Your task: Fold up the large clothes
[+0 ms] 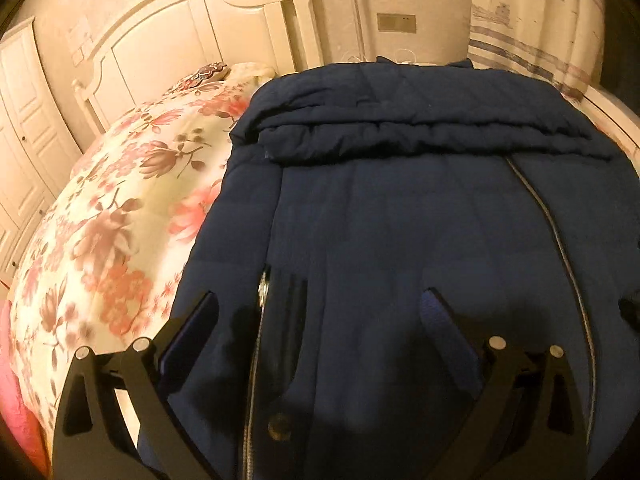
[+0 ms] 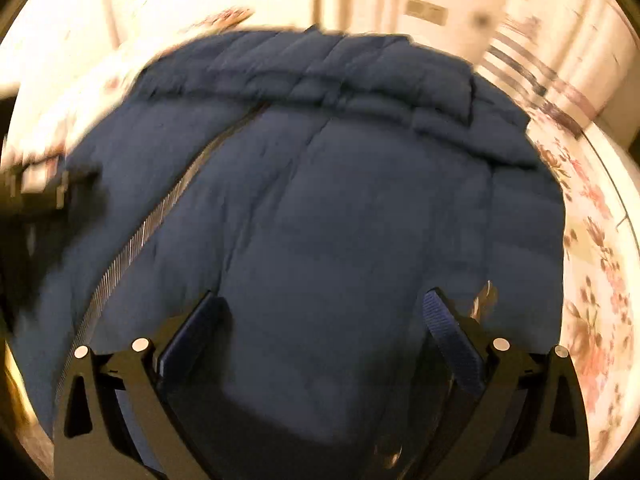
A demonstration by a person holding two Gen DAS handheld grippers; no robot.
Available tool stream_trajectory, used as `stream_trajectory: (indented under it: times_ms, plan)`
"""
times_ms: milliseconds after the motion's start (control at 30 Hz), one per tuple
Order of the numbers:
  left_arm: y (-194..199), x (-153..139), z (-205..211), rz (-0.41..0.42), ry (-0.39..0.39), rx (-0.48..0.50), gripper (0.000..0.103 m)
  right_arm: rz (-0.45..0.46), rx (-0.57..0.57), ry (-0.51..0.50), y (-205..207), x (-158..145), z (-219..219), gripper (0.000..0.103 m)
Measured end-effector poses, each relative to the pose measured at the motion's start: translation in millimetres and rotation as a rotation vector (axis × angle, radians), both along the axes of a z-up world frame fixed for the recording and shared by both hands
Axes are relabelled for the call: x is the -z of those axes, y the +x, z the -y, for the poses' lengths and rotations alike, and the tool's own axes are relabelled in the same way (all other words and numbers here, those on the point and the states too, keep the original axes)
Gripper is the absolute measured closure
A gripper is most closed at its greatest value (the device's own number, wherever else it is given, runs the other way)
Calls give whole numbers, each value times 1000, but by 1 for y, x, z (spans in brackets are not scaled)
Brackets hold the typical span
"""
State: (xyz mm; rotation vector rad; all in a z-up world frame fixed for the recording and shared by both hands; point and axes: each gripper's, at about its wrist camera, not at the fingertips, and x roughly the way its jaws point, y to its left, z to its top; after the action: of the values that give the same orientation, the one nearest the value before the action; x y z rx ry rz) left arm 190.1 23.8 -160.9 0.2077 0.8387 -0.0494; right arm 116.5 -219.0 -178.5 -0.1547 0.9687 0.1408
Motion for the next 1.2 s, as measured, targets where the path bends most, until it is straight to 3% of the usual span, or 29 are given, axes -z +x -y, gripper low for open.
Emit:
stream_trajectory:
  times_ms: [133,233,300,367,433,500,633,700,867,1033,1200]
  plan:
    - [-33,-7,-9,-8,-13,-13,3,7,39,31,-40,-15,14,5]
    - [-75,-14,-6,34,-25,73,2,23,14,69,-70,-16,17,5]
    - [-93,-5,1,39,46,114,2,-4,-20,50,-89,-2,16,5]
    - [-112,11,11,58,172,138,2,39,-19,61,-107,1,19,5]
    - [-130,14,9,127,187,140,2,39,13,96,-119,-2,24,5]
    - [-139,13,4,124,170,143,2,58,21,111,-130,-10,23,5]
    - [-152,7,-6,113,87,177,2,108,-77,100,-150,-12,-1,5]
    - [-155,17,-8,102,90,179,2,95,-106,46,-153,3,-12,5]
    - [-156,16,-30,42,-42,179,2,74,-99,67,-149,0,-7,5]
    - [-166,-3,-81,106,-152,105,2,106,-36,122,-163,-17,28,5]
    - [-159,4,-132,54,-282,16,3,123,79,255,-193,-13,77,7]
